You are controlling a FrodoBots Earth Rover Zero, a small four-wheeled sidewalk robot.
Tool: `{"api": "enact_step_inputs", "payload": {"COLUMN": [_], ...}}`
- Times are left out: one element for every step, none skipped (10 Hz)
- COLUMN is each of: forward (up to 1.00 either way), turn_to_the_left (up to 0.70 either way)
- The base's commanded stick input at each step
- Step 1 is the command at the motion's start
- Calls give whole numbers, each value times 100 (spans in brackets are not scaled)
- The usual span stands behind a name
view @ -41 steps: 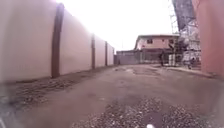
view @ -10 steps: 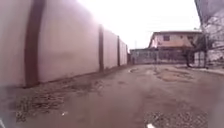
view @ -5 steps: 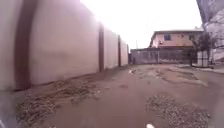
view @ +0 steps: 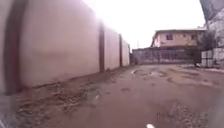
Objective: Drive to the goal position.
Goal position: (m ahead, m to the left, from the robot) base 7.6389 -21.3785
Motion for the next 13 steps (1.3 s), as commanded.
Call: {"api": "enact_step_inputs", "payload": {"forward": [60,60,60,60,60,60,60,60,60,60,60,60,60], "turn_to_the_left": [0,0,0,0,0,0,0,0,0,0,0,-5,-15]}}
